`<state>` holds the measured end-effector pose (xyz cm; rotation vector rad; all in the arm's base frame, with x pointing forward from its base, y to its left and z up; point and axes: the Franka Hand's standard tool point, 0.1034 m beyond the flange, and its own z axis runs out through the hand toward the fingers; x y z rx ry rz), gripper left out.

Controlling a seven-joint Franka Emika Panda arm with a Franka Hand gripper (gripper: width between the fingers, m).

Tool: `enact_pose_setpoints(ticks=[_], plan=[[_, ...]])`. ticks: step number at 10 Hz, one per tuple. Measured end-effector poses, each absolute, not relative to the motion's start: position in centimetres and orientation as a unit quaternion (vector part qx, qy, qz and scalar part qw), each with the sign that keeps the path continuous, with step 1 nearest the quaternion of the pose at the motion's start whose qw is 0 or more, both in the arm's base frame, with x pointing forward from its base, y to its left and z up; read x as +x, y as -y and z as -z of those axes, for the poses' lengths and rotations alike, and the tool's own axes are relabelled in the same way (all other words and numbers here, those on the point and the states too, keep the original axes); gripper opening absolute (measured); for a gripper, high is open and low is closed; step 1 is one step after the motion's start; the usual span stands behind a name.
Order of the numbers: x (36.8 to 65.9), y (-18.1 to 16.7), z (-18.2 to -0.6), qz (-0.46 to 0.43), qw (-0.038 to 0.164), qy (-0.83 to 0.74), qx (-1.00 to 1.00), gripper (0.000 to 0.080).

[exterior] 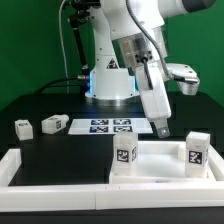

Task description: Assemble square table

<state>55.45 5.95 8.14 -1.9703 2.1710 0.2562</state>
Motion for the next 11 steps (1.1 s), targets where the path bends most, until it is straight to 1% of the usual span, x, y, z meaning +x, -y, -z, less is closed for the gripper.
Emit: enact_pose_setpoints(ticks=[2, 3, 5, 6, 7, 8, 10, 11], plan=[[55.3, -6.0, -8.0, -0.087, 0.099, -0.734, -0.666, 0.0649], [54.8, -6.1, -7.7, -0.076, 0.103, -0.742, -0.659, 0.0649], [52.4, -5.1, -6.6, -0.024, 0.121, -0.751, -0.649, 0.0649], [50.7, -4.5, -5.4, 0.002, 0.118, -0.748, -0.653, 0.0649], [49.5, -4.2, -4.0, 0.012, 0.104, -0.743, -0.661, 0.0649], [49.3, -4.1, -2.9, 0.011, 0.096, -0.743, -0.662, 0.0649], [49.6, -5.1, -1.9, -0.008, 0.092, -0.742, -0.663, 0.0649], [49.6, -5.6, -1.5, -0.035, 0.093, -0.741, -0.664, 0.0649]])
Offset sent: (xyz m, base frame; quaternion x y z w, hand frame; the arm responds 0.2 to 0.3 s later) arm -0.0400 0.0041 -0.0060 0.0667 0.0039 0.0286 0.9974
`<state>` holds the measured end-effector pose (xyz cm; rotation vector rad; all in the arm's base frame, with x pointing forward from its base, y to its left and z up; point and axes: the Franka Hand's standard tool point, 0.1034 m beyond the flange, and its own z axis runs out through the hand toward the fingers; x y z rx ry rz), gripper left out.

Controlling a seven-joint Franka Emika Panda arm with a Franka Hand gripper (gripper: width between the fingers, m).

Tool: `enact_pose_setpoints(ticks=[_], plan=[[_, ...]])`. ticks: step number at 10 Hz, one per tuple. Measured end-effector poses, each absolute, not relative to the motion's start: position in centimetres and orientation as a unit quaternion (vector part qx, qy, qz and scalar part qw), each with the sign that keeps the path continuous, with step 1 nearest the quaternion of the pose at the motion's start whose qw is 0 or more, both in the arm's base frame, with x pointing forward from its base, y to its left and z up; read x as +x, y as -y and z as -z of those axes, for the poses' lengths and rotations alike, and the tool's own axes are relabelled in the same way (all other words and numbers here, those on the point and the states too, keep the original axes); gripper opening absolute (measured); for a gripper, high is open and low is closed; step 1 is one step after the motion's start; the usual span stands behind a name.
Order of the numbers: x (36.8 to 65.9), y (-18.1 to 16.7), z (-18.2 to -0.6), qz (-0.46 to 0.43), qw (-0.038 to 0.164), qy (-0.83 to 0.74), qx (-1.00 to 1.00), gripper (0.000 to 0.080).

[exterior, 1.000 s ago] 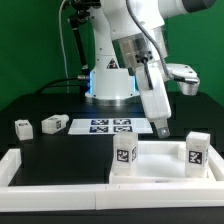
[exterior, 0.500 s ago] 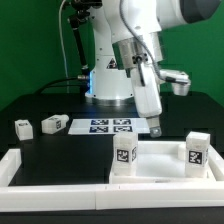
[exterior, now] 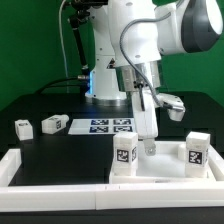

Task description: Assemble square table

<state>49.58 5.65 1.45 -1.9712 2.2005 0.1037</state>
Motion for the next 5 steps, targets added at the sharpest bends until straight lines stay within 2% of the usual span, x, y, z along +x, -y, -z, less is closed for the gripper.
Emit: enact_pose_setpoints(ticks=[2, 3, 4, 5], plan=[[49.85, -5.61, -1.29, -0.044, 0.093, -0.743, -0.662, 0.0628], [49.79, -5.63, -1.24, -0.044, 0.093, -0.743, -0.662, 0.0494], [49.78, -5.62, -1.22, -0.044, 0.093, -0.743, -0.662, 0.0494], [49.74, -5.61, -1.19, -0.045, 0.092, -0.743, -0.662, 0.0351]])
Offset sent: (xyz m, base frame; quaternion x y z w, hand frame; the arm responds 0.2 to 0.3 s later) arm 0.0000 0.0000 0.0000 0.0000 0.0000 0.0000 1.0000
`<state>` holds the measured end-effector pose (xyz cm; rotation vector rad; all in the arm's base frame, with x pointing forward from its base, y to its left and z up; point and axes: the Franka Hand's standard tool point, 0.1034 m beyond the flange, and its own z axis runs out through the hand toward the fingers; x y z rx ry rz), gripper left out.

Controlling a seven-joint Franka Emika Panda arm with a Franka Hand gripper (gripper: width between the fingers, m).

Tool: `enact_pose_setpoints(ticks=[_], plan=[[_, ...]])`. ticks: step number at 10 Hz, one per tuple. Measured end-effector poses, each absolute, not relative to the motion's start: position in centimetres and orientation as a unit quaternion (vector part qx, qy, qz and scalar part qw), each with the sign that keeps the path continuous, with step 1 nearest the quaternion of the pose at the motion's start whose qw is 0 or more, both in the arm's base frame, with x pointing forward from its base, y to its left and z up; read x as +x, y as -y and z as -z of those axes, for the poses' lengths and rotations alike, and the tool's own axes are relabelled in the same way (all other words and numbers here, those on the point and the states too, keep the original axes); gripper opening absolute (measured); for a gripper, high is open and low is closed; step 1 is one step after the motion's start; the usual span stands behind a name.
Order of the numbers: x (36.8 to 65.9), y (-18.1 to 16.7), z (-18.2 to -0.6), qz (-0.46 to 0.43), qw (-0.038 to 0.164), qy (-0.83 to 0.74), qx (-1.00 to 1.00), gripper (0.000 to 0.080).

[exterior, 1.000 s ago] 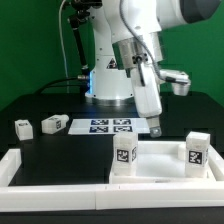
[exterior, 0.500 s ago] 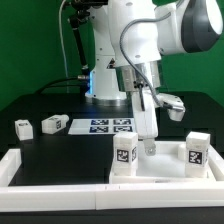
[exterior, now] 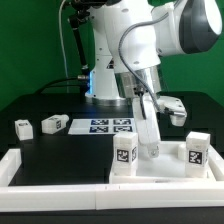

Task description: Assemble square table

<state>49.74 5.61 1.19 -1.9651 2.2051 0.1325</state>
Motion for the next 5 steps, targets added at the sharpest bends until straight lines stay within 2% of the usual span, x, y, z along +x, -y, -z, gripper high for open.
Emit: enact_pose_setpoints(ticks=[1, 2, 3, 5], plan=[[49.59, -5.64, -1.12, -0.046, 0.091, -0.743, -0.662, 0.0203], [49.16, -5.69, -0.92, -0.051, 0.088, -0.742, -0.662, 0.0203], [49.07, -5.78, -0.93, -0.051, 0.088, -0.738, -0.667, 0.0064], [49.06, -5.79, -0.93, -0.051, 0.088, -0.737, -0.668, 0.0064]])
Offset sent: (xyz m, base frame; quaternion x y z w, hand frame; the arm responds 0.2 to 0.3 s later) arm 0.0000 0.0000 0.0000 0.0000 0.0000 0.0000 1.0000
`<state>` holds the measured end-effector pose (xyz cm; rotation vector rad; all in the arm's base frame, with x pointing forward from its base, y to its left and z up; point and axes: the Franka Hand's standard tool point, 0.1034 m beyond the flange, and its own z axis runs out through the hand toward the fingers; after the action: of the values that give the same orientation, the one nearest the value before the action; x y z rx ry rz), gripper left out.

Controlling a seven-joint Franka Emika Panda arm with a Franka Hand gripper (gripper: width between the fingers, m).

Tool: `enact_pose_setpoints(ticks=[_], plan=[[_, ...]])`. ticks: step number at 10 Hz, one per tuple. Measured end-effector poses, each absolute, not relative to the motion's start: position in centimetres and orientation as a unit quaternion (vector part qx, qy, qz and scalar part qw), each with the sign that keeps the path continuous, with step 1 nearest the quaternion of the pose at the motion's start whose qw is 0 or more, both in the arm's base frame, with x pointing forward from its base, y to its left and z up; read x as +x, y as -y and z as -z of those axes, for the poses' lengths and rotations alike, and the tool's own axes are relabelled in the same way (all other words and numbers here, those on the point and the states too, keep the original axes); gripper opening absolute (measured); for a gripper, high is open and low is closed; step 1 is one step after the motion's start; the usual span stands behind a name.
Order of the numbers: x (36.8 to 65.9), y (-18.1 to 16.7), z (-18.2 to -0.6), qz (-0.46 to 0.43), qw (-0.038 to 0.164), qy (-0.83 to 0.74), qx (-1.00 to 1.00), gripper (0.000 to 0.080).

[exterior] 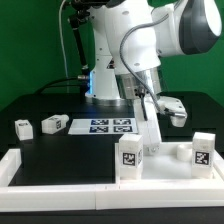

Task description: Assemble square table

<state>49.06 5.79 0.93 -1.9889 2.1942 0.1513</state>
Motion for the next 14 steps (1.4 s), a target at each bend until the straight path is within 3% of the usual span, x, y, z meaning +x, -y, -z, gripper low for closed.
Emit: enact_pose_setpoints(ticks=[7, 11, 14], plan=[[49.0, -5.4, -1.0, -0.045, 0.090, -0.717, -0.690, 0.0064], [47.2, 3.3, -1.5, 0.023, 0.089, -0.621, -0.778, 0.0061], [47.2, 3.9, -1.2, 0.030, 0.078, -0.545, -0.834, 0.0061]])
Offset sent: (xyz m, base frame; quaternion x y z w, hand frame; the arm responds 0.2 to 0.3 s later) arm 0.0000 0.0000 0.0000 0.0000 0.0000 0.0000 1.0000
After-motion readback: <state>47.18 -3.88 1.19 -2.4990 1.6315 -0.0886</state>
